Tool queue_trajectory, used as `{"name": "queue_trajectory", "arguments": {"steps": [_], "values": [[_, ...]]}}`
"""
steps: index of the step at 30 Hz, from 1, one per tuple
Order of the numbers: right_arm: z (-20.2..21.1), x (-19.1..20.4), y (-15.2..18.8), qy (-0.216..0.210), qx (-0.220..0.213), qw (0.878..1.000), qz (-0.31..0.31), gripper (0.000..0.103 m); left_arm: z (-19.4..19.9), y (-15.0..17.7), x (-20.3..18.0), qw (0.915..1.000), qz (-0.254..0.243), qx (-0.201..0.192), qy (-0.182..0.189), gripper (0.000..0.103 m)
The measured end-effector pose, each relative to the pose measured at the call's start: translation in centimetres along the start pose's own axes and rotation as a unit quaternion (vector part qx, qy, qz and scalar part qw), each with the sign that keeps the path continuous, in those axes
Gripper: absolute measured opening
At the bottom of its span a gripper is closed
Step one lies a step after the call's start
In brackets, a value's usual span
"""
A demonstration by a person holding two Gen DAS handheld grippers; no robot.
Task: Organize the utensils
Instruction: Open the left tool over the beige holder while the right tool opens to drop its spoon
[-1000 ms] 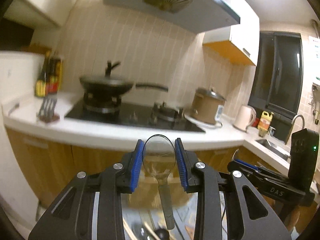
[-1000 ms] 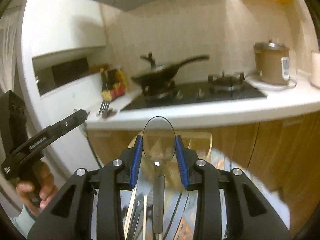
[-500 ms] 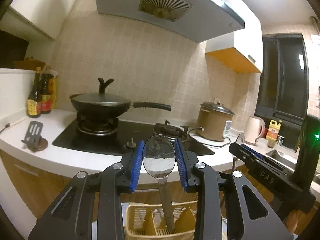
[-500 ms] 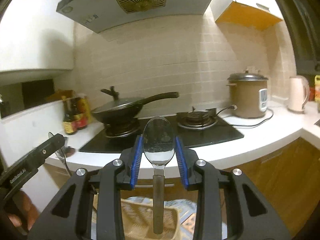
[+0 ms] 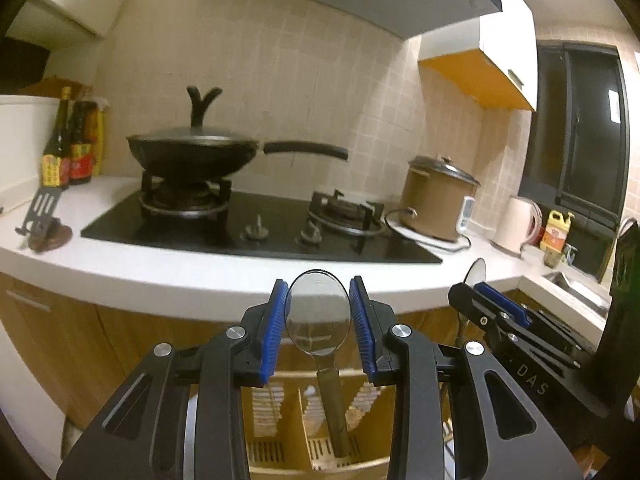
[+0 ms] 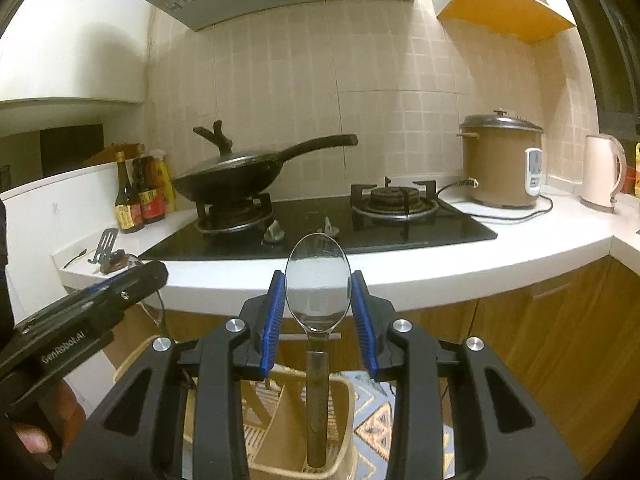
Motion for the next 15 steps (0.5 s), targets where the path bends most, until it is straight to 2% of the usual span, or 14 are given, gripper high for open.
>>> {"name": "queue_trajectory", "arguments": {"steps": [6, 7, 9, 15], "values": [[0.8, -0.2, 1.5, -0.016, 0.038, 0.999, -0.007, 0.032, 0.6, 1.3, 0.3, 0.9995, 0.004, 0.024, 0.021, 0.033], [1.0, -0.3, 1.7, -0.023, 0.047, 0.999, -0.011, 0.043, 0.9, 1.3, 0.4, 0.9993, 0.007, 0.028, 0.024, 0.039], [1.7, -0.5, 1.9, -0.028, 0.056, 0.998, -0.016, 0.056, 1.7, 1.3, 0.7, 0.999, 0.013, 0.032, 0.028, 0.042], [5.0, -0.6, 2.3, -0.048, 0.092, 0.994, -0.022, 0.056, 5.7, 1.4, 2.3, 0.9972, 0.038, 0.057, 0.03, 0.042]]}}
Point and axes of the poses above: each gripper's, at about its wrist camera, not at the fingertips, and z roughly against the way its jaws point, x to its left, y to its underside, the point moved 7 cm from there along -z, roughly the way its jaws point
